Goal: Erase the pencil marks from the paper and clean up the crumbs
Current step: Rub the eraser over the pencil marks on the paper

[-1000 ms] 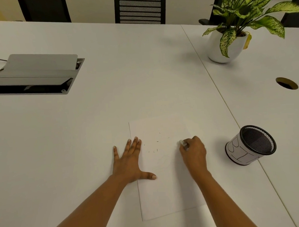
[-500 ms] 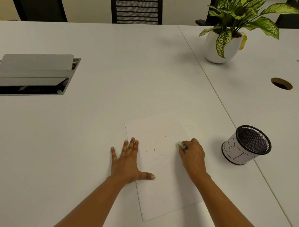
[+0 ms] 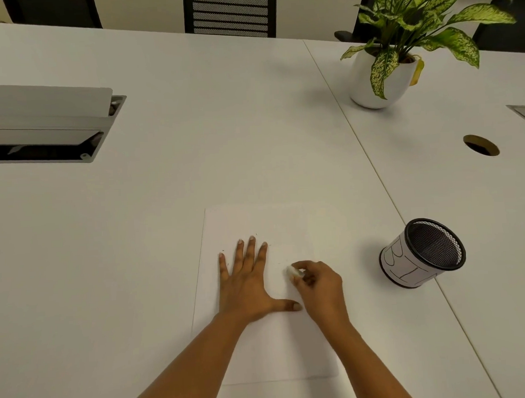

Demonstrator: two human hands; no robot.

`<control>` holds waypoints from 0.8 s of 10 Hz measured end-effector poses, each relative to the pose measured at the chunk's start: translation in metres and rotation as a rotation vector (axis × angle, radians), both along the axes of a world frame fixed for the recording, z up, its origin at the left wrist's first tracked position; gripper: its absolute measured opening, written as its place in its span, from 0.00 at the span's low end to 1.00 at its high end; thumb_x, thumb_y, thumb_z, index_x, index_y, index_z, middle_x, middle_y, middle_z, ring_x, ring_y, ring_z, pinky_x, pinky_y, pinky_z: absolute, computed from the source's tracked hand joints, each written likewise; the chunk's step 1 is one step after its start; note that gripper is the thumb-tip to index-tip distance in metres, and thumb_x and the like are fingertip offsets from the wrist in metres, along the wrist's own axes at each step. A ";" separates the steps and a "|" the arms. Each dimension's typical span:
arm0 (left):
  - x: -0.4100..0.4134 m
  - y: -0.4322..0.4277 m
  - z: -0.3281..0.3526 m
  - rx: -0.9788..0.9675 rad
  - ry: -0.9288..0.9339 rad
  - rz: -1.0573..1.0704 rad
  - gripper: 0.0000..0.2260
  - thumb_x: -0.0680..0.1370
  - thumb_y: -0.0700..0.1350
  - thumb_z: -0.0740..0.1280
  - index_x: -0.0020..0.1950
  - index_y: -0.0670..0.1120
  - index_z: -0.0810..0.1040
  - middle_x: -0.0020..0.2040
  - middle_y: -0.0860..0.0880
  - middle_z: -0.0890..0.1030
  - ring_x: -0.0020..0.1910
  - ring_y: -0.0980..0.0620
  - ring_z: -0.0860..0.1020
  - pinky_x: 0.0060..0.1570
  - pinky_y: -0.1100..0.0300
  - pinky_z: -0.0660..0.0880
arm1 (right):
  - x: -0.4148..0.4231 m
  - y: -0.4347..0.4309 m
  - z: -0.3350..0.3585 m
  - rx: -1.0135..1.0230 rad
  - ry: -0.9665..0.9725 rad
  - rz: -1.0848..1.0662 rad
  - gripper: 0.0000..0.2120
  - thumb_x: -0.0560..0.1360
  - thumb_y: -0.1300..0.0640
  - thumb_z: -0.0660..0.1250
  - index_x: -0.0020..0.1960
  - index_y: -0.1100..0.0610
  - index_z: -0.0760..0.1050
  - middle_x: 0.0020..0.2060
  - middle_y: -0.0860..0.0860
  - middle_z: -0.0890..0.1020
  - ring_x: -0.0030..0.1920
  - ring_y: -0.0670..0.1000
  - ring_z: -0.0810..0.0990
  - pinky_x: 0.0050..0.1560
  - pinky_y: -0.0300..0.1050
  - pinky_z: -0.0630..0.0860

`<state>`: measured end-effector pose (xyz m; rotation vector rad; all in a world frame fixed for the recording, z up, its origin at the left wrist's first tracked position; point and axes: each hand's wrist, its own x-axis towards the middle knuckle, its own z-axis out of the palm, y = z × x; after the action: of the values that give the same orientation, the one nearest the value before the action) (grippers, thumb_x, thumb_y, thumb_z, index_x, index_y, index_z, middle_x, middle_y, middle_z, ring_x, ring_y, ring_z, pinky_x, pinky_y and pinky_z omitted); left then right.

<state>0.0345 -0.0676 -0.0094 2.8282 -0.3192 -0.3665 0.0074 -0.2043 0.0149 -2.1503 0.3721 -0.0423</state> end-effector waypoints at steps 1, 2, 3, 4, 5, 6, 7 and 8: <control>0.000 -0.001 0.000 0.020 0.010 -0.003 0.61 0.49 0.82 0.46 0.74 0.52 0.33 0.74 0.50 0.31 0.72 0.50 0.30 0.68 0.40 0.31 | -0.005 0.005 -0.004 -0.132 -0.052 0.117 0.08 0.74 0.61 0.64 0.52 0.58 0.77 0.43 0.53 0.75 0.40 0.46 0.73 0.38 0.28 0.70; 0.000 -0.001 0.001 0.032 0.034 -0.010 0.58 0.56 0.80 0.57 0.74 0.51 0.33 0.73 0.50 0.30 0.72 0.49 0.30 0.68 0.40 0.31 | 0.009 0.009 -0.004 -0.197 -0.098 0.148 0.10 0.74 0.63 0.61 0.53 0.60 0.77 0.49 0.59 0.75 0.48 0.55 0.74 0.47 0.41 0.69; -0.001 -0.001 0.002 0.027 0.027 -0.003 0.58 0.58 0.78 0.59 0.74 0.51 0.33 0.73 0.50 0.30 0.72 0.49 0.30 0.67 0.41 0.30 | 0.033 0.008 -0.002 -0.223 -0.093 0.121 0.10 0.74 0.64 0.60 0.53 0.61 0.76 0.50 0.60 0.75 0.50 0.57 0.74 0.49 0.43 0.69; 0.000 -0.002 0.003 0.027 0.009 0.013 0.58 0.57 0.79 0.58 0.74 0.51 0.33 0.74 0.50 0.32 0.72 0.49 0.30 0.66 0.41 0.29 | 0.045 0.010 -0.002 -0.228 -0.093 0.101 0.10 0.74 0.64 0.60 0.54 0.62 0.76 0.51 0.61 0.75 0.51 0.58 0.74 0.49 0.45 0.69; 0.000 -0.002 0.001 0.033 0.010 0.019 0.60 0.55 0.80 0.56 0.73 0.51 0.32 0.74 0.50 0.31 0.72 0.49 0.30 0.67 0.40 0.30 | 0.034 0.011 -0.006 -0.188 -0.106 0.060 0.10 0.74 0.64 0.60 0.54 0.62 0.76 0.50 0.61 0.76 0.50 0.58 0.74 0.48 0.42 0.68; -0.001 -0.002 0.001 0.023 0.014 0.020 0.57 0.58 0.78 0.58 0.74 0.51 0.33 0.74 0.50 0.31 0.72 0.50 0.30 0.68 0.40 0.32 | -0.008 0.018 -0.008 -0.135 -0.127 0.100 0.10 0.74 0.63 0.61 0.54 0.61 0.76 0.49 0.60 0.76 0.49 0.58 0.74 0.47 0.41 0.68; 0.000 -0.002 0.001 0.013 0.009 0.024 0.56 0.59 0.77 0.59 0.74 0.51 0.33 0.73 0.51 0.31 0.72 0.50 0.30 0.68 0.40 0.31 | -0.005 0.011 -0.006 -0.152 -0.119 0.121 0.10 0.74 0.63 0.61 0.54 0.60 0.77 0.49 0.60 0.76 0.48 0.57 0.74 0.47 0.41 0.68; 0.000 -0.003 0.001 0.010 -0.014 0.018 0.61 0.50 0.82 0.50 0.74 0.51 0.33 0.72 0.52 0.29 0.70 0.52 0.28 0.66 0.41 0.29 | 0.012 0.008 -0.006 -0.228 -0.125 0.147 0.10 0.74 0.63 0.61 0.54 0.62 0.76 0.49 0.60 0.76 0.49 0.58 0.74 0.46 0.39 0.67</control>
<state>0.0341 -0.0702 -0.0082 2.8430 -0.2957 -0.3463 0.0190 -0.1967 0.0087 -2.3807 0.1407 -0.1412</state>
